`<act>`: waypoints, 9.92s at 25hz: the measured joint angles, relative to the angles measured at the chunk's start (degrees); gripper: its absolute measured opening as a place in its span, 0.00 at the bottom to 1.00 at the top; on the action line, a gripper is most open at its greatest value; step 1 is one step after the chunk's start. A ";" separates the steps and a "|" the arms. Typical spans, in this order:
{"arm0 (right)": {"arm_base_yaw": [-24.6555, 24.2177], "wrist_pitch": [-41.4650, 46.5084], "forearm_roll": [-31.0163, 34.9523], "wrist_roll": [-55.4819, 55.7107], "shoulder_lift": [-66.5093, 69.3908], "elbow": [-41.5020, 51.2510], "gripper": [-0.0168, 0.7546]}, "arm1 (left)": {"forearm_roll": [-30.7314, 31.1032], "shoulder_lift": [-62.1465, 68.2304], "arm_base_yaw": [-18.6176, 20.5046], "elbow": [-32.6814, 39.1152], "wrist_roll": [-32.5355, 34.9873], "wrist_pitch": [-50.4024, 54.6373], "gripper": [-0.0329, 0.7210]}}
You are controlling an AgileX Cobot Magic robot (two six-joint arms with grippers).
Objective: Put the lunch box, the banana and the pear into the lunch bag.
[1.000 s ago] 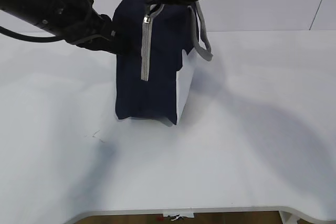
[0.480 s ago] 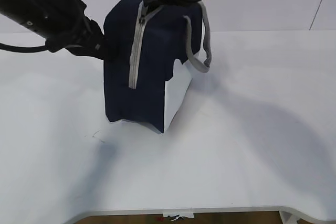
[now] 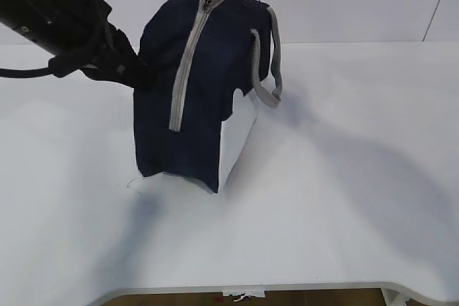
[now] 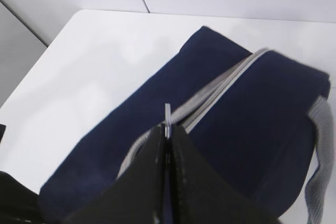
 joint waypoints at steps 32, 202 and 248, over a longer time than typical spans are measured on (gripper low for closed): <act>-7.26 -0.93 -4.92 0.13 10.45 -8.69 0.01 | 7.79 -2.97 0.58 0.00 0.12 7.86 0.04; -13.84 10.02 26.78 -25.63 26.91 -16.77 0.57 | -4.82 17.40 3.56 -32.89 1.83 11.29 0.05; -13.84 46.86 -4.41 -17.88 3.01 -14.85 0.57 | 25.39 2.52 4.58 -31.44 -31.10 21.22 0.52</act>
